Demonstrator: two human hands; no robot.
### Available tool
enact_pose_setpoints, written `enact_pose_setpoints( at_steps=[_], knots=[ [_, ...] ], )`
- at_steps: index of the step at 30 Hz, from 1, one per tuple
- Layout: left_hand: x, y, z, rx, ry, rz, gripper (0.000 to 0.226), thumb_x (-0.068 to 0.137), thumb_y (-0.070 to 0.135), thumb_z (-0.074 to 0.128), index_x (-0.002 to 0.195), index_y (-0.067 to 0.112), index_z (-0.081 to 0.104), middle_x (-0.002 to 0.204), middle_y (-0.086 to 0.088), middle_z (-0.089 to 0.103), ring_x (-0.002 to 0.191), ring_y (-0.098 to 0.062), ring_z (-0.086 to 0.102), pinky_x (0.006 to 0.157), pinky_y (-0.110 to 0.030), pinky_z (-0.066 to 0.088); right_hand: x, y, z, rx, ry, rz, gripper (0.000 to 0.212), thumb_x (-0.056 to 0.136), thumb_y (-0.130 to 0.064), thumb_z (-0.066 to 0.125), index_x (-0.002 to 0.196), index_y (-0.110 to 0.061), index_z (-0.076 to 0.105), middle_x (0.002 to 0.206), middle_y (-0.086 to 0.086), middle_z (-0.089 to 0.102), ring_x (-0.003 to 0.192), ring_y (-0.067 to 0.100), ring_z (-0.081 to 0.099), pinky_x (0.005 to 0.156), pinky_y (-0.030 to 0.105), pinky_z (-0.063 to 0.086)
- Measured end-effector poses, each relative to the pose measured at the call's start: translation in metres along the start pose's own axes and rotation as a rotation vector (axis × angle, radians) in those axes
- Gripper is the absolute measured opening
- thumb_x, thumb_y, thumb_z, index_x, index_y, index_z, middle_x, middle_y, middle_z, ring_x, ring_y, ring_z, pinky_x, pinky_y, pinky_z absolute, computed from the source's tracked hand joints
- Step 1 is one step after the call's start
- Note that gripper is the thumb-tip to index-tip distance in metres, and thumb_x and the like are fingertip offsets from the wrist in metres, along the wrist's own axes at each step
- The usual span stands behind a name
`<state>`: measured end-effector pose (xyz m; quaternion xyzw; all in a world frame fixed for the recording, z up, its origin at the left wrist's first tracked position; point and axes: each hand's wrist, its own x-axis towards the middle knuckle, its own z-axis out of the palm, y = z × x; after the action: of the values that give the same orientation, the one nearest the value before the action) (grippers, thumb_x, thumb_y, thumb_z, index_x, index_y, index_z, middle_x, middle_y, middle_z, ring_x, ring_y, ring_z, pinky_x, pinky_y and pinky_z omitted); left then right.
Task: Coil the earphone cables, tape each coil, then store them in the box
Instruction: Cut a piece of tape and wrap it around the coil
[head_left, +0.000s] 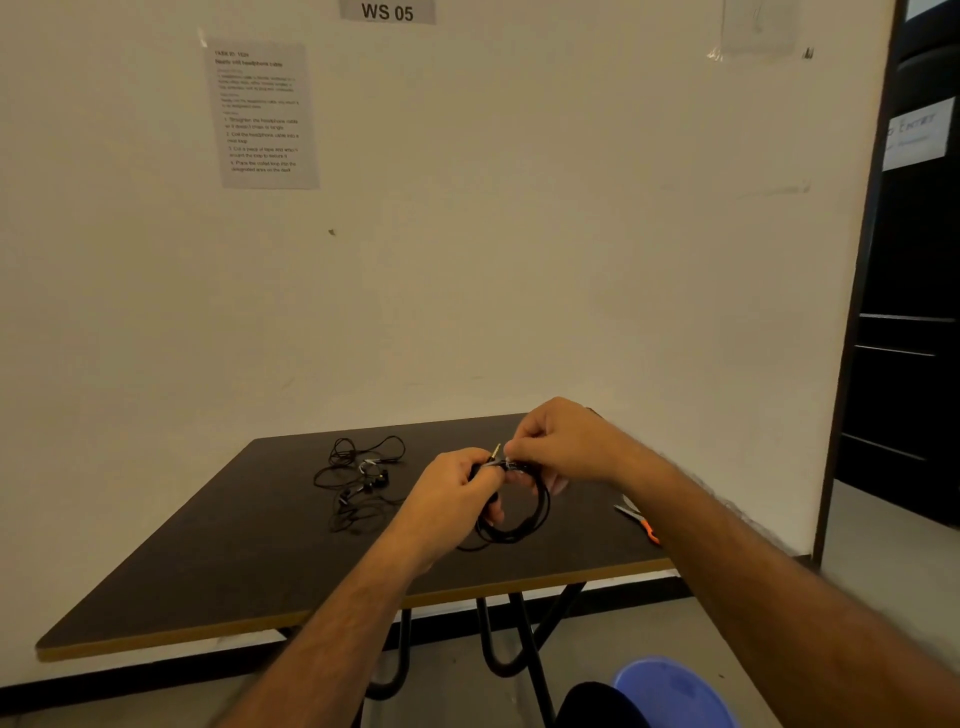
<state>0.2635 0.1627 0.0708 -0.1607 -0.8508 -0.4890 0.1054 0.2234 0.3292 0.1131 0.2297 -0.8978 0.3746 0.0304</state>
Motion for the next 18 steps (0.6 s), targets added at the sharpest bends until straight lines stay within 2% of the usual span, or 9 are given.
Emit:
enact_pose_setpoints(
  at_steps=[3, 5, 9, 12, 14, 16, 18],
  knots=[
    [0.0, 0.0, -0.001, 0.022, -0.009, 0.03, 0.023, 0.101, 0.022, 0.047, 0.092, 0.024, 0.068, 0.063, 0.003, 0.066, 0.076, -0.028, 0.067, 0.084, -0.049, 0.052, 0.001, 0.001, -0.004, 0.065, -0.074, 0.048, 0.024, 0.099, -0.022, 0.056, 0.087, -0.01, 0.073, 0.07, 0.004, 0.073, 0.061, 0.012, 0.069, 0.065, 0.028, 0.059],
    [0.001, -0.002, -0.001, 0.05, -0.018, 0.056, 0.022, 0.101, 0.023, 0.047, 0.092, 0.021, 0.067, 0.063, 0.005, 0.065, 0.078, -0.031, 0.066, 0.082, -0.049, 0.052, 0.002, 0.001, -0.008, 0.097, -0.141, 0.101, 0.026, 0.099, -0.023, 0.055, 0.087, -0.01, 0.074, 0.072, 0.004, 0.073, 0.062, 0.013, 0.069, 0.069, 0.031, 0.06],
    [0.002, -0.005, -0.001, 0.158, -0.017, 0.116, 0.021, 0.102, 0.024, 0.046, 0.091, 0.021, 0.063, 0.067, 0.003, 0.065, 0.075, -0.03, 0.064, 0.071, -0.041, 0.05, 0.003, 0.0, -0.015, 0.149, -0.251, 0.186, 0.023, 0.098, -0.023, 0.056, 0.09, -0.012, 0.075, 0.074, 0.006, 0.072, 0.062, 0.015, 0.068, 0.07, 0.034, 0.059],
    [0.003, -0.005, 0.001, 0.268, 0.018, 0.153, 0.02, 0.103, 0.03, 0.045, 0.09, 0.026, 0.061, 0.073, 0.002, 0.066, 0.061, -0.016, 0.055, 0.058, -0.032, 0.042, 0.003, 0.0, -0.016, 0.164, -0.297, 0.24, 0.022, 0.098, -0.023, 0.056, 0.096, -0.01, 0.074, 0.073, 0.005, 0.072, 0.063, 0.016, 0.068, 0.072, 0.038, 0.06],
    [0.003, -0.006, 0.003, 0.365, 0.042, 0.166, 0.02, 0.103, 0.034, 0.044, 0.092, 0.026, 0.059, 0.077, 0.002, 0.067, 0.062, -0.012, 0.055, 0.059, -0.033, 0.043, 0.004, 0.001, -0.015, 0.176, -0.323, 0.259, 0.021, 0.097, -0.022, 0.056, 0.098, -0.009, 0.072, 0.072, 0.006, 0.071, 0.063, 0.016, 0.068, 0.075, 0.041, 0.06],
    [0.004, -0.006, 0.005, 0.459, 0.057, 0.17, 0.022, 0.103, 0.037, 0.043, 0.096, 0.024, 0.059, 0.08, 0.001, 0.068, 0.068, -0.015, 0.06, 0.065, -0.04, 0.049, 0.005, 0.003, -0.013, 0.187, -0.336, 0.265, 0.022, 0.098, -0.021, 0.055, 0.098, -0.007, 0.071, 0.071, 0.006, 0.07, 0.062, 0.017, 0.068, 0.077, 0.043, 0.06],
    [0.005, -0.006, 0.006, 0.537, 0.076, 0.172, 0.023, 0.103, 0.039, 0.043, 0.101, 0.021, 0.058, 0.084, 0.002, 0.068, 0.074, -0.015, 0.062, 0.07, -0.041, 0.051, 0.007, 0.005, -0.011, 0.198, -0.333, 0.271, 0.023, 0.099, -0.021, 0.053, 0.098, -0.006, 0.07, 0.07, 0.006, 0.069, 0.062, 0.017, 0.068, 0.08, 0.045, 0.06]
  ],
)
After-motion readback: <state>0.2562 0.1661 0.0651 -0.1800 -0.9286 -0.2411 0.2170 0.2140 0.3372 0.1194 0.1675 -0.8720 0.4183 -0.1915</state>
